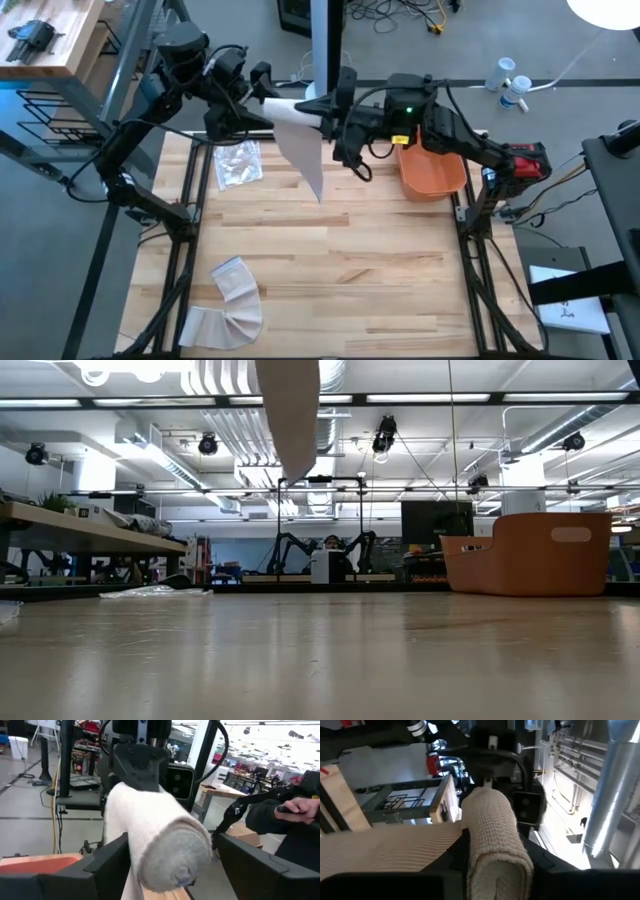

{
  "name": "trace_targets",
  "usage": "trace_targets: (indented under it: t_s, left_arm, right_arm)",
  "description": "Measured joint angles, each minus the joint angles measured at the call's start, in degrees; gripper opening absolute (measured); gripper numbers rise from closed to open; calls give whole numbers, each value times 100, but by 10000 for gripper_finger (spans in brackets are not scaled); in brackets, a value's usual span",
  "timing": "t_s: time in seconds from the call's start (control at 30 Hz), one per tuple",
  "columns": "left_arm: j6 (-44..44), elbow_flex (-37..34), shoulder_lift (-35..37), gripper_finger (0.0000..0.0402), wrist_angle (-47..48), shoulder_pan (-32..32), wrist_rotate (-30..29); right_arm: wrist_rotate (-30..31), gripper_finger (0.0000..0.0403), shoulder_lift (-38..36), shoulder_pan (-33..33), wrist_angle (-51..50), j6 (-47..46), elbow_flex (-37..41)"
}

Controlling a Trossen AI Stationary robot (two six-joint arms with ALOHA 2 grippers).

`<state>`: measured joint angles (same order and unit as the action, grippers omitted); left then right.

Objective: Roll bandage
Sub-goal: Roll the center brown bandage

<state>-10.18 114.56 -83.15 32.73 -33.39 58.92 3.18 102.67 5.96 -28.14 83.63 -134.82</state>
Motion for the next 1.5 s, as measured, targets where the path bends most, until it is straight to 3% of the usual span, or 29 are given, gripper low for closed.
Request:
trace_targets:
  t_s: [0.13,0.43,0.9,1.03,1.13,1.3,1.5]
  left_arm:
    - [247,0,-4,285,-16,2,-89]
    - [940,0,-10,275,-25,22,-896]
    - [850,0,-111,162,-141,33,-888]
    - [1023,2,-155,147,-160,30,-874]
    - [1371,4,-141,160,-147,30,-977]
    - [2002,4,-4,212,-131,46,-1653]
    - [2366,4,96,277,-212,39,-1758]
  right_arm:
    - [41,91,-6,2,7,0,-2]
    - [597,92,-6,8,-10,-34,0]
    - [458,92,-13,8,-199,-52,13]
    - [463,96,-13,-2,-206,-52,15]
    - [471,94,-17,-51,-195,-50,15]
    - [502,94,-17,-125,-116,-51,16]
    - [445,95,-17,-135,-103,-66,17]
